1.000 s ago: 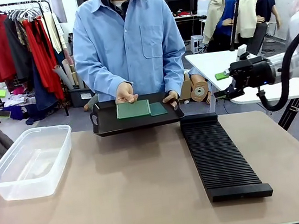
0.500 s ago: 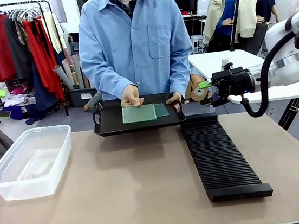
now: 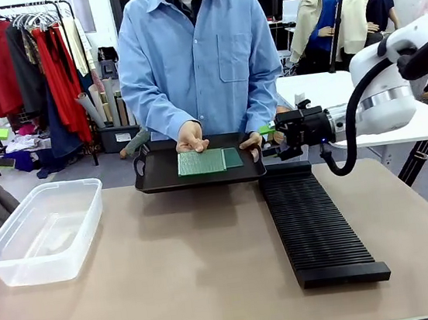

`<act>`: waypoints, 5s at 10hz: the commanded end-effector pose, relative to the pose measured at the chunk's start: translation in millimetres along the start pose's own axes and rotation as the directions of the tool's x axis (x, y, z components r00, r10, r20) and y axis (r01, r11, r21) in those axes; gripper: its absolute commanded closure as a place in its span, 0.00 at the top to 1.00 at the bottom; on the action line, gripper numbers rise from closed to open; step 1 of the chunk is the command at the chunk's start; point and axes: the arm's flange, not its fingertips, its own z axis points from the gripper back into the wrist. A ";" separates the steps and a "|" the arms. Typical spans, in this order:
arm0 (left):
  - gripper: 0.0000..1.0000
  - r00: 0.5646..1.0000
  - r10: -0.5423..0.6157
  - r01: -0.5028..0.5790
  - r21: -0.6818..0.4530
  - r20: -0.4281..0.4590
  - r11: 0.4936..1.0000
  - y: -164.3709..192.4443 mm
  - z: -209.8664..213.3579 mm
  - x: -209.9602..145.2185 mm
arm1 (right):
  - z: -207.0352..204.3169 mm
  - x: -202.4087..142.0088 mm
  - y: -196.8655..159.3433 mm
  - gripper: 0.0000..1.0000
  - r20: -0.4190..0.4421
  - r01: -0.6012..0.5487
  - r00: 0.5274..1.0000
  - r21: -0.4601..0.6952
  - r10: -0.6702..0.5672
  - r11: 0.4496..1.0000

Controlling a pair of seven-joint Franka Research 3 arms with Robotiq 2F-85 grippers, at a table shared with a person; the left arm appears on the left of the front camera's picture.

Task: Sort PCBs into racks and boxes based on the side picked up.
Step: Pick up the Blank PCB handed by the Human, then if the short side of the Blank PCB is picked up, insert it into the PCB Rack ; if the long side is picked up, place it in the Organizing box.

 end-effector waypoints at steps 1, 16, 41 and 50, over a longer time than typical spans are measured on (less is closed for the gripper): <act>1.00 1.000 -0.002 0.002 -0.007 0.002 1.000 -1.8 0.3 -1.4 | -16.4 1.1 -11.8 1.00 0.065 -0.023 0.998 0.002 0.023 1.000; 1.00 1.000 -0.002 0.002 -0.007 0.002 1.000 -1.8 0.3 -1.4 | -88.2 4.9 -33.3 1.00 0.064 -0.095 0.994 0.073 0.090 0.993; 1.00 1.000 -0.002 0.002 -0.007 0.002 1.000 -1.8 0.3 -1.4 | -102.3 25.2 -43.9 0.00 -0.056 -0.027 0.998 0.097 0.033 0.995; 1.00 1.000 -0.002 0.002 -0.007 0.002 1.000 -1.8 0.3 -1.4 | -102.3 25.2 -43.9 0.00 -0.056 -0.027 0.998 0.097 0.033 0.995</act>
